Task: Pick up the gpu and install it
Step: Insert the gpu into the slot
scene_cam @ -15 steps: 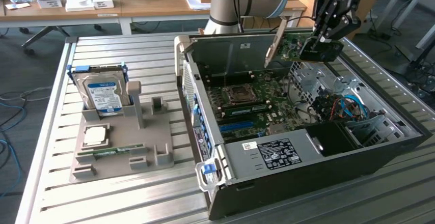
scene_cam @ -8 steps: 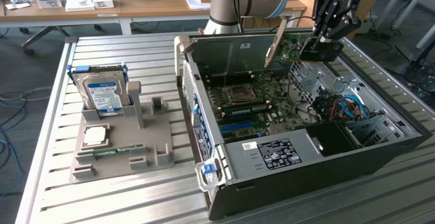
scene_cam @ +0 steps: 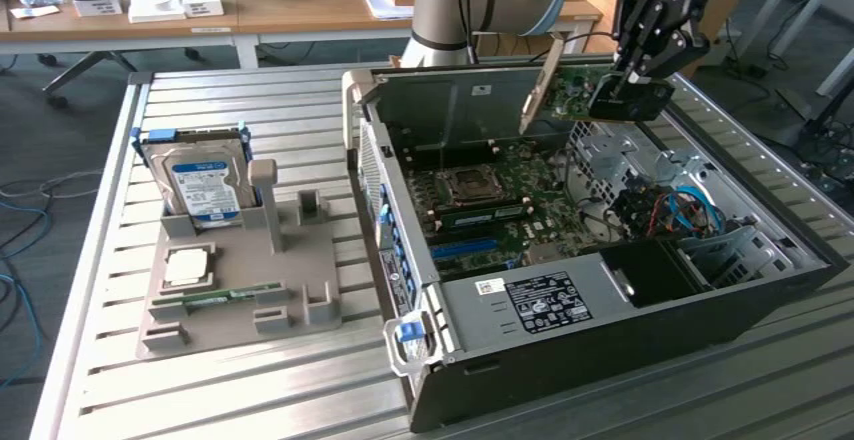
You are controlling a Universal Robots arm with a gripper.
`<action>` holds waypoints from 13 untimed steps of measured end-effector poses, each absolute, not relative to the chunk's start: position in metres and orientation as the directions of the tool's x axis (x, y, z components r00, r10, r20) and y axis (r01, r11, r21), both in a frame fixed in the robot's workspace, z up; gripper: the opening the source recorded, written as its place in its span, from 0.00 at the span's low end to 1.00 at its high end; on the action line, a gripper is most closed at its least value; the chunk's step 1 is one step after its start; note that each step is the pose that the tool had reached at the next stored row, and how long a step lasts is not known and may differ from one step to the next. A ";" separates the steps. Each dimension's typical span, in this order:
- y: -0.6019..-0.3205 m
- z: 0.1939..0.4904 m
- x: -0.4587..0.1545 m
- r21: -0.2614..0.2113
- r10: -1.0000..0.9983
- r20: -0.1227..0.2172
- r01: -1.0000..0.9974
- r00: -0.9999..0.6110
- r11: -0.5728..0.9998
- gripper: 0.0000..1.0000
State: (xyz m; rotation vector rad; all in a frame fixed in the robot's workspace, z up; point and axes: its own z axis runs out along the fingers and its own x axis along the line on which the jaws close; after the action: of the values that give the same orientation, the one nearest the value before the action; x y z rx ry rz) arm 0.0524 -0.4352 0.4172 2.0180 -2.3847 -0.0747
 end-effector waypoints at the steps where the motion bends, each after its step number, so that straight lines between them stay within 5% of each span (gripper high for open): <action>1: -0.435 0.417 0.052 0.047 -0.987 -0.018 -0.986 -0.160 0.159 0.27; 13: -0.435 0.417 0.052 0.047 -0.994 -0.018 -0.993 -0.111 0.110 0.27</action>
State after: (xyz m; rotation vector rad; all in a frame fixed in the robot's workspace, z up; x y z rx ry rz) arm 0.0524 -0.4352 0.4172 2.0819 -2.3273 -0.0738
